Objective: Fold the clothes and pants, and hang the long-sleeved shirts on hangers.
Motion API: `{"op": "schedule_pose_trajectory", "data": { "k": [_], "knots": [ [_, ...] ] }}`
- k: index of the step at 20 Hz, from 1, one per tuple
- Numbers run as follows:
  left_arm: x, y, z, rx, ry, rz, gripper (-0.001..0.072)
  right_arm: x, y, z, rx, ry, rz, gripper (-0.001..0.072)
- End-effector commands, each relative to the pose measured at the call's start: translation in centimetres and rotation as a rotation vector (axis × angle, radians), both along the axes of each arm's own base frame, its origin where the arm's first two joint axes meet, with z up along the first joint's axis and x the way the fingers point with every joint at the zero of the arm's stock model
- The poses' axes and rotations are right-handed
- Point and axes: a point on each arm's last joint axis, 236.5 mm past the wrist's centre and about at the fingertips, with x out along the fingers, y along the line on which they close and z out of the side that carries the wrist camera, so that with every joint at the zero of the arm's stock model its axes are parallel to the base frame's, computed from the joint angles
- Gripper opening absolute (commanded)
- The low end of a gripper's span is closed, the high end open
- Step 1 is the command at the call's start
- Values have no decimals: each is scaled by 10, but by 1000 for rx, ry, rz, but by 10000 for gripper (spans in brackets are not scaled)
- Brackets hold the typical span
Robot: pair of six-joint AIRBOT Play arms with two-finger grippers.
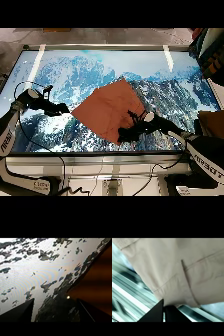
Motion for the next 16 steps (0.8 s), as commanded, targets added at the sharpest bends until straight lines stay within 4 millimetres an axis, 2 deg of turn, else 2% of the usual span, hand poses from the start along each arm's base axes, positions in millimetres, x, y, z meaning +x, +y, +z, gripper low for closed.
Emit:
{"op": "schedule_pose_trajectory", "data": {
  "k": [1, 4, 5, 7, 8, 10, 12, 13, 14, 16],
  "knots": [
    [-24, -39, -20, -128, 40, -1, 628, -5, -38, 8, -85, -81, 131, 15],
    [-35, -77, -22, -280, 39, 21, 624, 5, -38, 23, -81, -157, 116, 15],
    [-42, -86, -22, -303, 52, 8, 589, 6, -38, 24, -80, -161, 115, 15],
    [-59, -103, -24, -313, 81, -67, 464, 6, -38, 24, -81, -162, 115, 15],
    [-64, -111, -24, -317, 89, -97, 388, 7, -38, 24, -81, -165, 113, 15],
    [-69, -123, -20, -317, 76, -161, 20, 9, -39, 23, -84, -173, 108, 16],
    [-63, -124, -8, -314, 32, -175, 16, 20, -46, 24, -109, -205, 104, 15],
    [-57, -120, 4, -308, -5, -171, 15, 33, -53, 28, -123, -233, 93, 15],
    [-50, -114, 20, -303, -52, -163, 15, 46, -59, 37, -123, -253, 69, 15],
    [-36, -100, 67, -284, -188, -147, 15, 77, -66, 69, -102, -327, 27, 15]
  ]
}}
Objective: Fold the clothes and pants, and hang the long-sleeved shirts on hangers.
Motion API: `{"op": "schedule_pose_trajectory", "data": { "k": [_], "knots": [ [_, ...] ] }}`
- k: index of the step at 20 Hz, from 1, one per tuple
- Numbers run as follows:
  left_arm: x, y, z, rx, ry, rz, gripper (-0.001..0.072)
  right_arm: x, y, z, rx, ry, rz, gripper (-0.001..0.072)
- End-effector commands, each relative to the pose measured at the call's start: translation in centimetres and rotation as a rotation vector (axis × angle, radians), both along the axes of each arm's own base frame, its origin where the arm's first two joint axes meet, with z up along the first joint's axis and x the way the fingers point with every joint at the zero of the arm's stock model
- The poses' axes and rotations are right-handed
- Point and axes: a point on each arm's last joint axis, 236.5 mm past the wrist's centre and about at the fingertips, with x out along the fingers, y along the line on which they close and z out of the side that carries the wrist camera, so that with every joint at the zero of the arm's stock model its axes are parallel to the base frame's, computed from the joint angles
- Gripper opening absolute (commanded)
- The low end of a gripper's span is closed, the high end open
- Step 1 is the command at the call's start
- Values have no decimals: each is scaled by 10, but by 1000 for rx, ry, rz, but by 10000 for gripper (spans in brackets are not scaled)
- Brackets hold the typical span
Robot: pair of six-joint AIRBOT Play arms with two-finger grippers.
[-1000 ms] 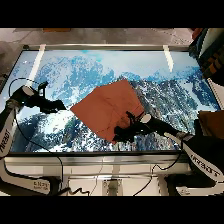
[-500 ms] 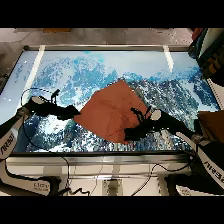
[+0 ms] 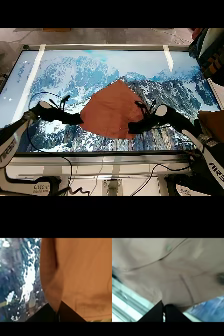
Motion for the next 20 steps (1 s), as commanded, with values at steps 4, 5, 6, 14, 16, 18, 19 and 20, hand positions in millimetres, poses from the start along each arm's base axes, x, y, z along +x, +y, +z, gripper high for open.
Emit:
{"op": "schedule_pose_trajectory", "data": {
  "k": [4, 5, 6, 14, 16, 18, 19, 20],
  "knots": [
    [10, 8, 180, -30, -478, 59, 16, 61, 7, 136, 118, -329, -20, 15],
    [2, 4, 220, -50, -584, 72, 16, 59, 13, 171, 145, -412, -3, 15],
    [-10, 3, 259, -58, -696, 86, 15, 56, 17, 203, 168, -492, 12, 15],
    [-164, 45, 511, -87, -1590, 433, 15, -61, -11, 434, 386, -1020, -45, 15],
    [-196, 42, 524, -232, -1573, 493, 15, -92, -21, 465, 458, -1091, -93, 15],
    [-203, 34, 516, -306, -1491, 490, 15, -104, -27, 483, 489, -1150, -120, 14],
    [-195, 30, 505, -294, -1438, 475, 15, -101, -29, 482, 480, -1157, -129, 14],
    [-181, 29, 491, -275, -1371, 467, 15, -90, -29, 475, 461, -1130, -146, 15]
  ]
}}
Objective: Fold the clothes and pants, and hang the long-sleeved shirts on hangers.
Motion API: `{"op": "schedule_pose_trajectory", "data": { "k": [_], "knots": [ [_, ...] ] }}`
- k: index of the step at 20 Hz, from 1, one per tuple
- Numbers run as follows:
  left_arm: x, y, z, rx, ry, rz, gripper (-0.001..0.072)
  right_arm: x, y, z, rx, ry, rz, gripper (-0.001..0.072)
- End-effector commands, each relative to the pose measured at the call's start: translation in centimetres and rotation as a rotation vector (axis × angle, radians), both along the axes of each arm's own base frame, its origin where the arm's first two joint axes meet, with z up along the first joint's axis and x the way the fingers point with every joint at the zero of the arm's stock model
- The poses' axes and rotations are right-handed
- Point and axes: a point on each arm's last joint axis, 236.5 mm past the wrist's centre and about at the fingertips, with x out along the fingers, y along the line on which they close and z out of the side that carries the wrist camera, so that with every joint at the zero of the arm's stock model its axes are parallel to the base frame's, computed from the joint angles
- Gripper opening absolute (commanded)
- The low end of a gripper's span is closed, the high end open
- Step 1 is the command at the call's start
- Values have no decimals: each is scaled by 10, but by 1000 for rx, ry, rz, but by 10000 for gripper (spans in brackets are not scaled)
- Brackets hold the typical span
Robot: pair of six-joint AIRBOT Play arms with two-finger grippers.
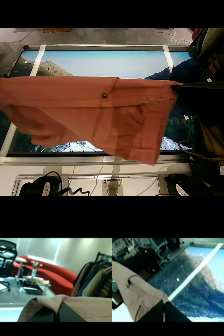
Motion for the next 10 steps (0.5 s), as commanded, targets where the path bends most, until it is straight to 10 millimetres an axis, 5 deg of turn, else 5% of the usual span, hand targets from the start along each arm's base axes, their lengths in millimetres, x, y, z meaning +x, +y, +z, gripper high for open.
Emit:
{"op": "schedule_pose_trajectory", "data": {
  "k": [1, 3, 6, 10],
  "knots": [
    [17, -4, -29, -52, 167, -36, 15, 11, -8, -1, 14, 10, -59, 15],
    [64, -9, -73, -36, 361, -73, 15, 57, -2, -46, -51, 126, -87, 15],
    [139, -22, -164, 0, 670, -149, 15, 135, 7, -151, -180, 365, -129, 15],
    [220, -73, -328, 115, 993, -248, 16, 229, 11, -287, -283, 568, -220, 16]
  ]
}}
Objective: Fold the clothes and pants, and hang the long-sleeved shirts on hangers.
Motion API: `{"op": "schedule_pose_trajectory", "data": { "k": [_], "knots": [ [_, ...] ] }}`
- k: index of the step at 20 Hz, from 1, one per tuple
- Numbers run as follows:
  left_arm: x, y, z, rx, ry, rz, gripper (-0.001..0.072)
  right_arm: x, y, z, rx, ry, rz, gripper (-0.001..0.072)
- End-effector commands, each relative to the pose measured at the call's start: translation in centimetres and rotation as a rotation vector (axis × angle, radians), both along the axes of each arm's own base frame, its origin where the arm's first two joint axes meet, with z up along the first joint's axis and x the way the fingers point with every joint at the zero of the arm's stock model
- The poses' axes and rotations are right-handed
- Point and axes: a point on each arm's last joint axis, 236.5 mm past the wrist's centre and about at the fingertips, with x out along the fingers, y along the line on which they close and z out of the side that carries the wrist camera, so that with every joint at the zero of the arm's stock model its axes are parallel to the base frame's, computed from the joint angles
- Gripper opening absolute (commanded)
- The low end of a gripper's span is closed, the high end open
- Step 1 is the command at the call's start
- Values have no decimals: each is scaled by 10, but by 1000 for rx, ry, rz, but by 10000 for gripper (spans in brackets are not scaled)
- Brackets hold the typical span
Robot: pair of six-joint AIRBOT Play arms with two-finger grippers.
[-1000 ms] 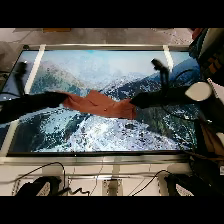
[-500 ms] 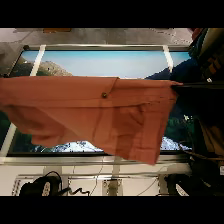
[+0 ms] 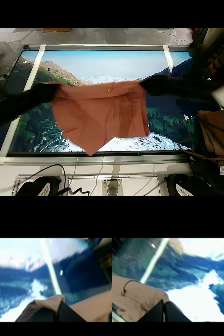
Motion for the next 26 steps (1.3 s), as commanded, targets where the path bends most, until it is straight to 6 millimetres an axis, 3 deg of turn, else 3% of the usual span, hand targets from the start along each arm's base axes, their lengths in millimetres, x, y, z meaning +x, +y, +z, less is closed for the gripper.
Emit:
{"op": "schedule_pose_trajectory", "data": {
  "k": [1, 2, 4, 6, 8, 10, 12, 14, 16, 18, 22, 23, 24, 25, 26],
  "knots": [
    [48, -47, -138, 60, 252, -107, 16, 77, -1, -118, -81, 132, -95, 16],
    [56, -58, -157, 41, 292, -125, 16, 95, -4, -138, -81, 136, -128, 16],
    [73, -70, -166, 19, 299, -144, 16, 121, -18, -160, -77, 121, -195, 15],
    [85, -72, -146, -1, 256, -139, 15, 136, -42, -158, -68, 101, -257, 16],
    [81, -75, -126, -17, 235, -154, 15, 132, -64, -157, -73, 135, -279, 15],
    [47, -90, -122, -25, 302, -282, 15, 107, -82, -171, -109, 258, -249, 15],
    [-4, -95, -140, 12, 472, -431, 15, 66, -95, -193, -189, 421, -158, 15],
    [-48, -76, -174, 154, 668, -489, 15, 16, -109, -211, -302, 595, -45, 15],
    [-71, -49, -203, 306, 796, -464, 16, -20, -115, -217, -369, 718, 39, 15],
    [-87, -39, -220, 362, 869, -444, 16, -31, -115, -220, -375, 759, 57, 15],
    [-102, -42, -231, 373, 906, -469, 31, -36, -117, -229, -380, 775, 55, 23],
    [-103, -44, -230, 370, 905, -472, 139, -38, -117, -231, -383, 777, 62, 170],
    [-103, -45, -230, 365, 905, -474, 365, -40, -117, -232, -391, 772, 84, 462],
    [-103, -48, -229, 356, 905, -477, 608, -40, -117, -231, -396, 763, 103, 699],
    [-104, -49, -228, 354, 906, -480, 715, -39, -117, -231, -397, 760, 102, 692]
  ]
}}
